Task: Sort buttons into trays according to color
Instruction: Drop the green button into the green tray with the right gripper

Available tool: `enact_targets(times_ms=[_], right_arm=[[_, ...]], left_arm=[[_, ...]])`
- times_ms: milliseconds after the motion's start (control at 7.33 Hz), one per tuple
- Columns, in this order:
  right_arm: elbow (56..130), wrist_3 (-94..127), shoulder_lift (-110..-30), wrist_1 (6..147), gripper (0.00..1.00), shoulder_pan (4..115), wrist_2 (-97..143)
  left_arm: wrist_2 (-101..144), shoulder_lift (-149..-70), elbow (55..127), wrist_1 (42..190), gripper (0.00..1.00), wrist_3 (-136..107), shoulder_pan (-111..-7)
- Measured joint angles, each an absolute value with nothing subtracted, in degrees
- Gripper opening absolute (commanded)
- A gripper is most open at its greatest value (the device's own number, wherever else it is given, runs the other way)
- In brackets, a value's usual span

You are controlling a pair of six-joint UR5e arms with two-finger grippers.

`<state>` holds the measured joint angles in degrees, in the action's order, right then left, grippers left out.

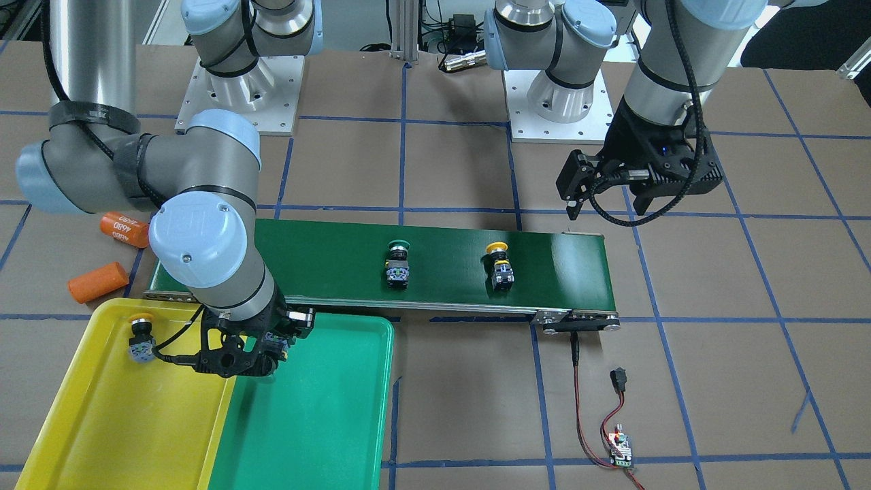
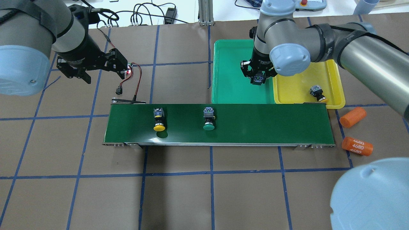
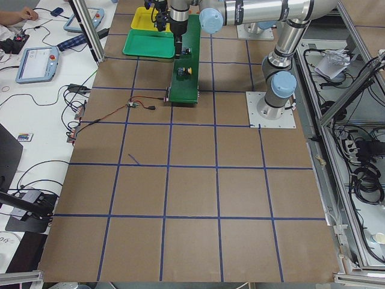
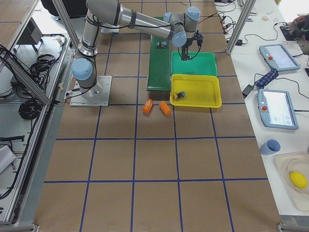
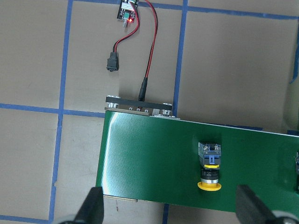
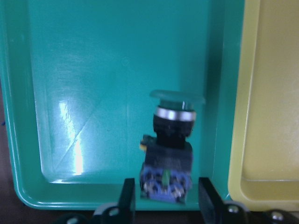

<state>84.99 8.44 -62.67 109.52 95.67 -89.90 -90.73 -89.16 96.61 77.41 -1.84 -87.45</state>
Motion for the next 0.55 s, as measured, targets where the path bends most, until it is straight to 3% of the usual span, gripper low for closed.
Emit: enact_targets(times_ms=[546], right_arm=[[86.7, 7.4, -65.7, 105.8, 0.68, 96.3, -89.9]], left_arm=[[-91.3, -88.2, 96.3, 78.1, 1.0, -1.0, -87.6]])
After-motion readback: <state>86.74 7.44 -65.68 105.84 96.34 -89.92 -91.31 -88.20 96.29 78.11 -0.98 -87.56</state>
